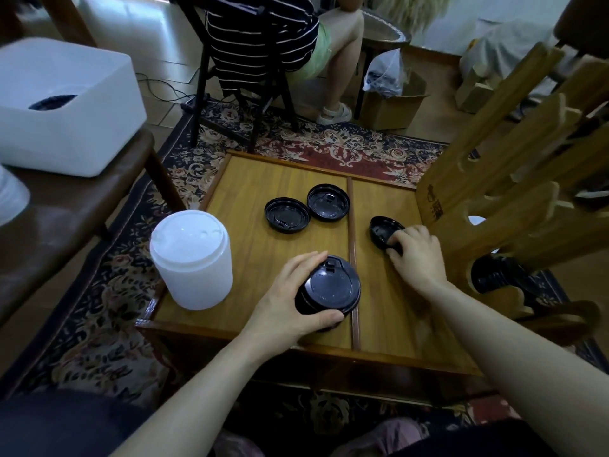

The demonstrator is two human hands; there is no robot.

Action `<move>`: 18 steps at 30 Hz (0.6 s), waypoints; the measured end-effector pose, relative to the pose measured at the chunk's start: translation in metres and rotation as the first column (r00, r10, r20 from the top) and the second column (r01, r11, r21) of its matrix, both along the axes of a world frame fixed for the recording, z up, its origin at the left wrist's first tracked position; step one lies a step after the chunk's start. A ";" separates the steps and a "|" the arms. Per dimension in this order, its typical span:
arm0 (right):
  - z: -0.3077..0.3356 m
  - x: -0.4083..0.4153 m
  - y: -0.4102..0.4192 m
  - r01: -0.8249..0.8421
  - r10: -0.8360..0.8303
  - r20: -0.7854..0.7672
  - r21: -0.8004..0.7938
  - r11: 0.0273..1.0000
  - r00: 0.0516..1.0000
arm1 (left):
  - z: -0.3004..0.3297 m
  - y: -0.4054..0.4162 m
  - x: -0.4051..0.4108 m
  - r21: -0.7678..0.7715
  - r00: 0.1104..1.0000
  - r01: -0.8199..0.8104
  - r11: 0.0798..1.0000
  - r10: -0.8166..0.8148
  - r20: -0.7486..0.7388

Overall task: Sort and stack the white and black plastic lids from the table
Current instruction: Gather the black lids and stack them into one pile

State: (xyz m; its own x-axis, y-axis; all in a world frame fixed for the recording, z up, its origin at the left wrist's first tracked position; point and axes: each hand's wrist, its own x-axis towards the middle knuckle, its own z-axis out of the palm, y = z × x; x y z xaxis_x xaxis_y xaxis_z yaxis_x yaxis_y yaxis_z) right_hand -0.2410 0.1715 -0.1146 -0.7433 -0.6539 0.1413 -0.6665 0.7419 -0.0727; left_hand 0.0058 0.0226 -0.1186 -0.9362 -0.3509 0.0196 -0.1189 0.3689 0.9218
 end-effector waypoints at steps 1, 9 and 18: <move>0.003 0.003 -0.001 -0.004 0.005 0.010 -0.085 0.996 1.000 | 0.000 0.000 0.000 0.004 1.000 0.000 1.000 0.000 -0.001; 0.049 0.006 -0.062 0.513 0.191 0.695 -0.662 0.547 0.693 | 0.001 0.000 0.001 0.018 1.000 0.006 1.000 -0.006 -0.003; 0.022 -0.002 -0.106 -0.274 0.267 -0.085 -0.097 0.957 0.960 | 0.003 -0.002 0.000 -0.001 1.000 0.024 1.000 -0.024 0.005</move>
State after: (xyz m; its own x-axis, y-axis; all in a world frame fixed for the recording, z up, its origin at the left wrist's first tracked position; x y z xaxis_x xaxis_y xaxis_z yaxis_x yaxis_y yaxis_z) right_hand -0.2435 0.0658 -0.0930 -0.5265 -0.8073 0.2665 -0.8474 0.5237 -0.0878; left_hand 0.0056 0.0211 -0.1157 -0.9445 -0.3282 0.0156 -0.1144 0.3727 0.9209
